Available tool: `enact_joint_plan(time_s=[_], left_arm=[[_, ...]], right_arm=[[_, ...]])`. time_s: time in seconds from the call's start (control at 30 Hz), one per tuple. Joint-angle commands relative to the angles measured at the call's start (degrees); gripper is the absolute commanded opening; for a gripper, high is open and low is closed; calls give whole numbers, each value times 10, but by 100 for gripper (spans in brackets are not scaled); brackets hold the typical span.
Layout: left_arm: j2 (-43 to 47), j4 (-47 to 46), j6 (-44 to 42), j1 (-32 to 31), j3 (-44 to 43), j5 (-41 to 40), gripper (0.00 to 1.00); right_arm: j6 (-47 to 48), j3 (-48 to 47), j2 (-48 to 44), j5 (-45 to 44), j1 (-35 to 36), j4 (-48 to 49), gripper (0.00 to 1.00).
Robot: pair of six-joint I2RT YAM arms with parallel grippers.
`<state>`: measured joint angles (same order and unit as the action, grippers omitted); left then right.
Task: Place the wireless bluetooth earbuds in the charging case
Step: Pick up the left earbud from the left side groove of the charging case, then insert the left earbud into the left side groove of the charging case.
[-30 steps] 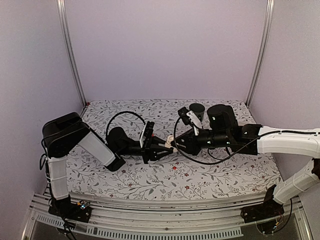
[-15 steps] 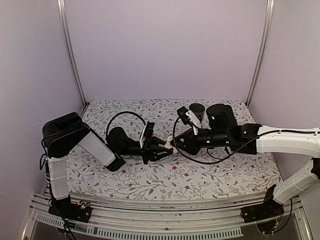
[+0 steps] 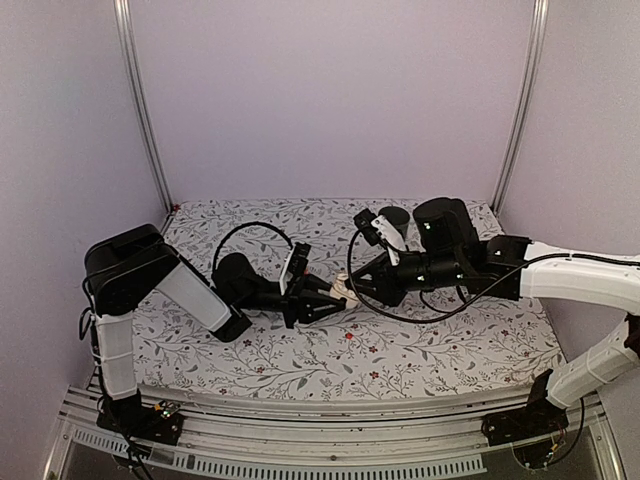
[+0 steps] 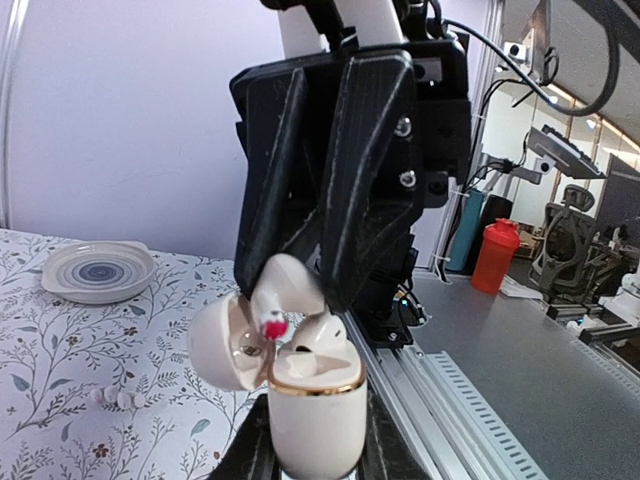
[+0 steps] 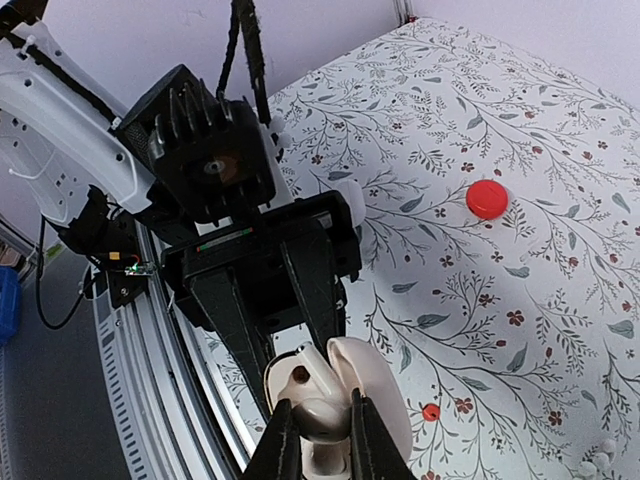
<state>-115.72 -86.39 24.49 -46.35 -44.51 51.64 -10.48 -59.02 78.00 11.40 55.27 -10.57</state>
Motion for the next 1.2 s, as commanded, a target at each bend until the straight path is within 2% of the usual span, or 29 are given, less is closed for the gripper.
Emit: enact_joint_plan(time_s=[0.0,0.23,0.57,0.77,0.97,1.17], left_arm=[[7,-155,31,6,-1,36,0],[11,-144,54,15,6,62,0],[6,-134,101,25,4,102,0],[5,-137,120,26,5,122,0],[7,-126,121,25,6,143,0],[21,-74,88,22,9,155,0]], right_arm=[[34,-39,-16,-35,7,-71,10],[70,-89,2,-59,25,-157,10],[94,-146,14,-67,54,-230,10],[120,-186,58,-84,81,-285,10],[129,-193,71,-110,89,-299,10],[133,-197,73,-123,92,-312,9]])
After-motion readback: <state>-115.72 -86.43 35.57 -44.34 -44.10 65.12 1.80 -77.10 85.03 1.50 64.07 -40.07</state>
